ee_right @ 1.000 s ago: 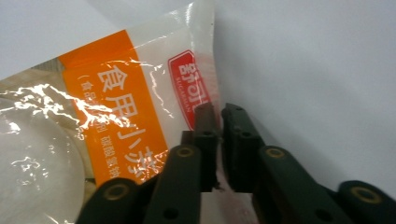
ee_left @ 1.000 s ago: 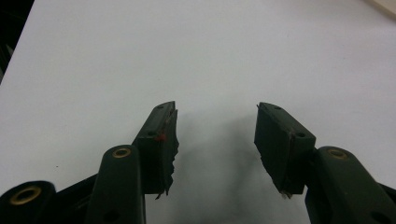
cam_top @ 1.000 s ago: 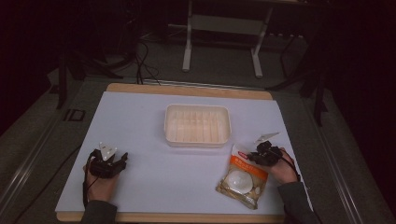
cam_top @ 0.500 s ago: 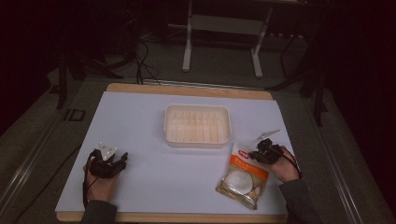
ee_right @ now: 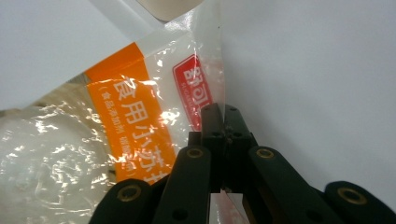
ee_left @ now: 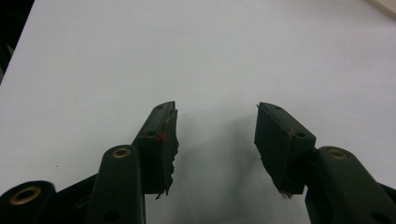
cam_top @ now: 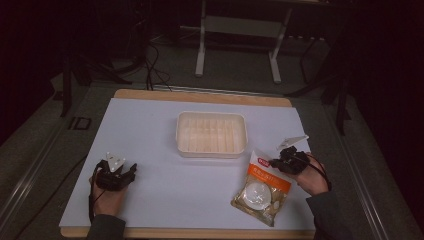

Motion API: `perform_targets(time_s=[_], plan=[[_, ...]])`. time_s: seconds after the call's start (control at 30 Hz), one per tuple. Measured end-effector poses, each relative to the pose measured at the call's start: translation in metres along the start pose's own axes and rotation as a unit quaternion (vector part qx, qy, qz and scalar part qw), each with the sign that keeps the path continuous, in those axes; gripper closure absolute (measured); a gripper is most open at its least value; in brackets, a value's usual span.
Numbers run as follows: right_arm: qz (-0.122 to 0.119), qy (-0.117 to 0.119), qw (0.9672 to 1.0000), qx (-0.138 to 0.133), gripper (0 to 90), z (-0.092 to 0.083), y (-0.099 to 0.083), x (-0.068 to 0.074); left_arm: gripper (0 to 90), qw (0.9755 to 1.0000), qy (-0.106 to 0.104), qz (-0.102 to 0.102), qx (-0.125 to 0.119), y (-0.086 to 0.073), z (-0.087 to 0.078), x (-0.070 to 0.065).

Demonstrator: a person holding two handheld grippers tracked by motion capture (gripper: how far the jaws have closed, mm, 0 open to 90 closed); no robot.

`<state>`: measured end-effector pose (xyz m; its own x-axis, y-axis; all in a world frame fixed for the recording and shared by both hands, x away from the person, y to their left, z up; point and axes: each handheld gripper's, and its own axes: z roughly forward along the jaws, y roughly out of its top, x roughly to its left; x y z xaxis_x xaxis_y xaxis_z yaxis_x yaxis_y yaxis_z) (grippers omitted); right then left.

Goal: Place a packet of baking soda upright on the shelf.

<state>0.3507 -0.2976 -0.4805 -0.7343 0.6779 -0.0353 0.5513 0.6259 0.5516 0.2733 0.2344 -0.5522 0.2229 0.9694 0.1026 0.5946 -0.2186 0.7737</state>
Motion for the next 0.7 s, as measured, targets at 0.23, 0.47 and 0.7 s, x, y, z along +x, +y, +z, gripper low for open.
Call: perform_targets(time_s=[0.23,0.47,0.7], plan=[[0.013,-0.004,0.9998,0.012,90.0,-0.015,0.007,0.004,48.4,1.0000,0.000,0.000,0.000,0.000,0.000,0.000],[0.046,0.018,0.9988,0.001,90.0,-0.032,0.011,0.003,48.3,1.0000,0.000,0.000,0.000,0.000,0.000,0.000],[0.046,0.035,0.9982,-0.018,90.0,-0.050,0.014,0.005,48.2,1.0000,0.000,0.000,0.000,0.000,0.000,0.000]])
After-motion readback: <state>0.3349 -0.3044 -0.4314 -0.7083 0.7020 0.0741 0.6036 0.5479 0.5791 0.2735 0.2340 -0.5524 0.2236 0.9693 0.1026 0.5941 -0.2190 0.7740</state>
